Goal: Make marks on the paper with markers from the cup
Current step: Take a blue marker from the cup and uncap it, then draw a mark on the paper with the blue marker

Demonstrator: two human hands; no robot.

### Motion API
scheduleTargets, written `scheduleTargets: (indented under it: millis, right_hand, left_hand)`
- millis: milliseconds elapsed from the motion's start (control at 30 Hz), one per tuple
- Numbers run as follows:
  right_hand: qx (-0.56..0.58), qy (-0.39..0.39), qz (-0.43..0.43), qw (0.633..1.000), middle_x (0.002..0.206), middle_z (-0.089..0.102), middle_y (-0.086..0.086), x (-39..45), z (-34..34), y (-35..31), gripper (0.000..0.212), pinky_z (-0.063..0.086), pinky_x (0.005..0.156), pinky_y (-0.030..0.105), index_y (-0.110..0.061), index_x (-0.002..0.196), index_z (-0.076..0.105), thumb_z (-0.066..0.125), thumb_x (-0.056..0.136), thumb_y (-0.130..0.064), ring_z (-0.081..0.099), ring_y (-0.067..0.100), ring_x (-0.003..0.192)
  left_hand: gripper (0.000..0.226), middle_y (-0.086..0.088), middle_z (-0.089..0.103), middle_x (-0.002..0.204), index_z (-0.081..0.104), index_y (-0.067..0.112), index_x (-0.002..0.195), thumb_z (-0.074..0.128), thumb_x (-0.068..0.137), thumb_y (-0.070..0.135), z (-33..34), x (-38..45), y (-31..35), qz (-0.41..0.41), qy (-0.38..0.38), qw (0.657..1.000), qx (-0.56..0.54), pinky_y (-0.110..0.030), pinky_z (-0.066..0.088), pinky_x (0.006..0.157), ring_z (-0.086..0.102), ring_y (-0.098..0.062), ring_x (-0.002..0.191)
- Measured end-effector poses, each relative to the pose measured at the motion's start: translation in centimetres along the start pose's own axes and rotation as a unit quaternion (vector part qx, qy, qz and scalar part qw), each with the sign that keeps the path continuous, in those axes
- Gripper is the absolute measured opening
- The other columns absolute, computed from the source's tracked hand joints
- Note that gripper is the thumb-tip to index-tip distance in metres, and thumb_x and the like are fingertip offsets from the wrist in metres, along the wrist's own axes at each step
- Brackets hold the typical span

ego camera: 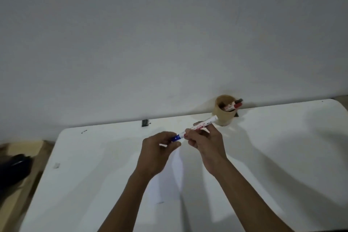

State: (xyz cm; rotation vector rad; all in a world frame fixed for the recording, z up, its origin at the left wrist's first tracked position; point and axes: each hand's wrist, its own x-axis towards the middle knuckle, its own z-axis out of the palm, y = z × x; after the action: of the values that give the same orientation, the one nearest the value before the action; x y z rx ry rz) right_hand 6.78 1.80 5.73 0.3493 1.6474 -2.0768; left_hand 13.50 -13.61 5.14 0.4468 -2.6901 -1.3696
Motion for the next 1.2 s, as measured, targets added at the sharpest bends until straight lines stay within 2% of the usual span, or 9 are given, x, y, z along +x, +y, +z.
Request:
scheduleTargets:
  millis: [133, 233, 333, 467, 567, 667, 733, 967, 1200]
  right_hand:
    - [-0.050, -0.002, -0.005, 0.999, 0.090, 0.081, 0.008, -2.0, 3.6, 2.4, 0.022, 0.061, 0.077, 0.031, -0.010, 0.106, 0.066, 0.076, 0.090, -0.020, 0.079, 0.022, 0.086]
    - [-0.068, -0.022, -0.003, 0.997, 0.087, 0.081, 0.010, -2.9, 5.1, 4.4, 0.020, 0.059, 0.079, 0.034, -0.003, 0.102, 0.066, 0.072, 0.093, -0.021, 0.078, 0.025, 0.085]
    - [-0.055, -0.042, -0.006, 0.998, 0.085, 0.079, 0.014, -3.1, 6.0, 6.0, 0.009, 0.058, 0.082, 0.036, -0.003, 0.093, 0.067, 0.069, 0.095, -0.011, 0.074, 0.028, 0.085]
    - [0.014, -0.009, -0.023, 1.000, 0.083, 0.077, 0.013, -2.1, 5.9, 5.7, 0.008, 0.057, 0.078, 0.033, -0.006, 0.088, 0.066, 0.065, 0.094, -0.002, 0.071, 0.026, 0.081]
    - [0.003, -0.004, -0.039, 0.999, 0.086, 0.077, 0.012, -1.3, 5.7, 5.2, 0.003, 0.057, 0.079, 0.033, -0.003, 0.094, 0.065, 0.065, 0.096, -0.006, 0.073, 0.026, 0.083]
    - [-0.002, 0.010, -0.037, 0.999, 0.087, 0.076, 0.013, -0.9, 6.3, 5.8, 0.007, 0.056, 0.080, 0.035, -0.003, 0.099, 0.065, 0.066, 0.096, -0.008, 0.073, 0.026, 0.084]
    - [0.005, 0.022, -0.028, 0.999, 0.089, 0.075, 0.013, -0.7, 6.6, 6.5, 0.008, 0.055, 0.081, 0.036, -0.004, 0.100, 0.065, 0.067, 0.095, -0.009, 0.072, 0.026, 0.084]
    - [0.017, 0.057, -0.021, 0.998, 0.085, 0.075, 0.008, -0.1, 6.7, 8.5, 0.007, 0.056, 0.077, 0.034, -0.007, 0.098, 0.065, 0.069, 0.094, -0.010, 0.073, 0.019, 0.078]
    - [0.004, 0.065, -0.005, 0.998, 0.083, 0.077, 0.006, 0.4, 6.4, 9.1, 0.008, 0.059, 0.080, 0.038, -0.009, 0.096, 0.065, 0.072, 0.092, -0.011, 0.075, 0.014, 0.074]
  left_hand:
    - [0.015, 0.016, 0.068, 0.081, 0.078, 0.016, 0.097, 0.078, 0.083, 0.021, -2.4, -2.4, -2.9, 0.025, 0.039, 0.999, 0.009, -0.010, 0.049, 0.066, 0.063, -0.004, 0.083]
    - [0.011, 0.018, 0.064, 0.075, 0.078, 0.015, 0.096, 0.072, 0.088, 0.022, -3.8, -3.6, -4.9, 0.026, 0.024, 0.999, 0.007, -0.010, 0.047, 0.064, 0.062, 0.000, 0.071]
    - [0.019, 0.006, 0.067, 0.068, 0.077, 0.011, 0.086, 0.066, 0.093, 0.025, -5.2, -4.5, -6.7, -0.013, -0.025, 1.000, 0.007, -0.024, 0.052, 0.060, 0.058, -0.006, 0.054]
    - [0.022, 0.003, 0.069, 0.062, 0.077, 0.012, 0.078, 0.067, 0.093, 0.025, -7.9, -4.8, -9.7, -0.098, -0.071, 0.993, -0.015, -0.015, 0.050, 0.055, 0.060, -0.005, 0.045]
    - [0.013, -0.006, 0.073, 0.068, 0.078, 0.012, 0.084, 0.072, 0.089, 0.022, -8.9, -4.1, -11.3, -0.129, -0.036, 0.991, 0.009, -0.025, 0.055, 0.061, 0.061, -0.010, 0.051]
    - [0.011, -0.003, 0.070, 0.068, 0.071, 0.012, 0.086, 0.077, 0.084, 0.021, -8.8, -1.8, -12.2, -0.148, 0.043, 0.988, 0.032, -0.019, 0.046, 0.056, 0.062, -0.015, 0.059]
    - [0.010, -0.002, 0.067, 0.071, 0.069, 0.010, 0.087, 0.075, 0.084, 0.018, -8.3, 0.1, -12.9, -0.152, 0.061, 0.985, 0.055, -0.024, 0.044, 0.061, 0.062, -0.021, 0.065]
    - [0.012, -0.015, 0.067, 0.104, 0.069, 0.004, 0.098, 0.059, 0.091, 0.006, -5.8, 5.4, -15.2, -0.139, 0.018, 0.980, 0.140, -0.035, 0.052, 0.076, 0.065, -0.031, 0.088]
    - [0.010, -0.017, 0.069, 0.098, 0.071, 0.003, 0.094, 0.063, 0.088, 0.005, -5.2, 6.1, -16.7, -0.172, 0.006, 0.975, 0.137, -0.036, 0.052, 0.078, 0.065, -0.034, 0.090]
